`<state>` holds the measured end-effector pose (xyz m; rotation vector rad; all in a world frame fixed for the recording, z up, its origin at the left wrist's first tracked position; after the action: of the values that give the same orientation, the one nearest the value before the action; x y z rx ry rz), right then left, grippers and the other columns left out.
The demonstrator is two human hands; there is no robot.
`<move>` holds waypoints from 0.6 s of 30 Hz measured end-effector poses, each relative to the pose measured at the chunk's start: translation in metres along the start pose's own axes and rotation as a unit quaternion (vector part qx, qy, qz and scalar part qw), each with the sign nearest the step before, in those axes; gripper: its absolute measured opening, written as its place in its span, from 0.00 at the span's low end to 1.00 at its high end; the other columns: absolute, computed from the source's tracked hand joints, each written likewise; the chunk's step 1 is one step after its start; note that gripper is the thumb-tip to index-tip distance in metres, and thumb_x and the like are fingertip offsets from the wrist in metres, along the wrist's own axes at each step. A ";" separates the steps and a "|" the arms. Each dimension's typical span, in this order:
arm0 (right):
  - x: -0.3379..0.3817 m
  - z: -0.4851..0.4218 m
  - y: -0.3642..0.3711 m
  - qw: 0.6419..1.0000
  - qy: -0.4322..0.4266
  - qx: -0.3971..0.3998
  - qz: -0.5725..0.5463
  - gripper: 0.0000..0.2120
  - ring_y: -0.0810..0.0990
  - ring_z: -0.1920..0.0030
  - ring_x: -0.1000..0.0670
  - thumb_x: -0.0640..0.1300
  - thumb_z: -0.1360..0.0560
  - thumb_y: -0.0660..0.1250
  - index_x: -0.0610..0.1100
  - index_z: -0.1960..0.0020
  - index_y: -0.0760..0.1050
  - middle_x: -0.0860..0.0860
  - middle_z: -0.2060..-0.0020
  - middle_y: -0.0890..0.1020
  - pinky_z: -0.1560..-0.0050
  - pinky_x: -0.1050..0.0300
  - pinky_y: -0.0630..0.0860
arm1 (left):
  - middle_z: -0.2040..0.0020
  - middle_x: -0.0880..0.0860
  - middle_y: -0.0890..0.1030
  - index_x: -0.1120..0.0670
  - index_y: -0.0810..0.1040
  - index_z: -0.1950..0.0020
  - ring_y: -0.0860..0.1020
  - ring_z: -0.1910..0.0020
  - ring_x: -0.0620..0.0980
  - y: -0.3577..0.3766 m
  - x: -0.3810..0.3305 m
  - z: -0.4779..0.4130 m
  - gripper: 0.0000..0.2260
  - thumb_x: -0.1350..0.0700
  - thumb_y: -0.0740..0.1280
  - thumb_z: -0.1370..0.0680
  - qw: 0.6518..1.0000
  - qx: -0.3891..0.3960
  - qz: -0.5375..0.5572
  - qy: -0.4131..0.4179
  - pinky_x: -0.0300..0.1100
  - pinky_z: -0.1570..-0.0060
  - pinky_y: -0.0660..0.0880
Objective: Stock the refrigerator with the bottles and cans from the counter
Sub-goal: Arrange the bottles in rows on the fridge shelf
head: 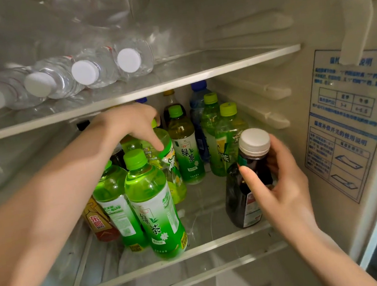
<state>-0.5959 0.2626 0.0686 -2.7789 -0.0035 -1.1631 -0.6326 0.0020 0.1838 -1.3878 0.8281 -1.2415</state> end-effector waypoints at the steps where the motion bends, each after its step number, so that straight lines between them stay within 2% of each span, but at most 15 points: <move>1: 0.001 0.003 -0.003 1.000 0.000 -0.003 -0.007 0.27 0.73 0.38 0.63 0.50 0.27 0.69 0.71 0.37 0.61 0.71 0.41 0.73 0.39 0.71 0.68 | 0.62 0.48 0.70 0.55 0.73 0.40 0.74 0.57 0.52 0.000 -0.001 0.001 0.29 0.42 0.76 0.34 1.000 -0.009 -0.005 0.014 0.42 0.62 0.69; 6: 0.005 0.006 -0.012 1.000 0.005 -0.012 -0.016 0.25 0.72 0.39 0.65 0.53 0.29 0.67 0.72 0.38 0.62 0.72 0.42 0.73 0.40 0.74 0.67 | 0.65 0.48 0.73 0.49 0.75 0.48 0.70 0.68 0.45 -0.011 -0.021 0.004 0.24 0.49 0.80 0.40 0.990 -0.062 0.010 0.124 0.41 0.70 0.66; 8: 0.004 0.006 -0.014 1.000 0.011 -0.016 -0.017 0.25 0.72 0.39 0.66 0.52 0.29 0.67 0.73 0.39 0.62 0.73 0.42 0.73 0.41 0.75 0.66 | 0.64 0.46 0.74 0.47 0.75 0.49 0.70 0.69 0.42 -0.014 -0.029 0.006 0.24 0.50 0.81 0.41 0.986 -0.076 0.022 0.150 0.39 0.71 0.65; 11: 0.000 0.005 -0.016 1.000 0.018 -0.015 -0.008 0.27 0.71 0.39 0.67 0.49 0.28 0.69 0.74 0.39 0.61 0.74 0.43 0.72 0.41 0.76 0.66 | 0.59 0.44 0.76 0.45 0.76 0.49 0.73 0.66 0.40 -0.016 -0.037 0.008 0.24 0.52 0.81 0.42 0.980 -0.081 0.058 0.174 0.33 0.70 0.68; 14: -0.003 0.004 -0.017 1.000 0.028 -0.014 -0.001 0.30 0.71 0.39 0.69 0.47 0.28 0.70 0.76 0.40 0.60 0.76 0.43 0.71 0.41 0.77 0.65 | 0.58 0.41 0.76 0.41 0.74 0.54 0.75 0.64 0.32 -0.016 -0.047 0.008 0.23 0.54 0.81 0.41 0.973 -0.072 0.104 0.194 0.27 0.71 0.69; 15: -0.004 0.003 -0.017 0.999 0.031 -0.016 -0.001 0.30 0.70 0.40 0.70 0.47 0.28 0.70 0.76 0.41 0.61 0.77 0.44 0.71 0.42 0.78 0.65 | 0.58 0.41 0.76 0.39 0.73 0.55 0.75 0.64 0.31 -0.015 -0.052 0.007 0.23 0.55 0.81 0.41 0.972 -0.067 0.108 0.198 0.26 0.71 0.70; 18: -0.009 0.002 -0.019 0.999 0.040 -0.027 -0.013 0.29 0.70 0.40 0.70 0.46 0.28 0.70 0.75 0.40 0.62 0.75 0.43 0.72 0.43 0.78 0.65 | 0.57 0.41 0.75 0.38 0.71 0.57 0.75 0.65 0.38 -0.015 -0.063 0.002 0.23 0.56 0.80 0.40 0.974 -0.057 0.084 0.201 0.26 0.74 0.69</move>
<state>-0.6018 0.2826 0.0629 -2.7837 0.0004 -1.2998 -0.6469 0.0655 0.1834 -1.1401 1.2876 -1.3785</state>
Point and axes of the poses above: each hand's wrist, its own z-axis away from the middle knuckle, its own y-axis out of the palm, x = y × z, the point moved 6 cm from there along -z, towards the middle knuckle
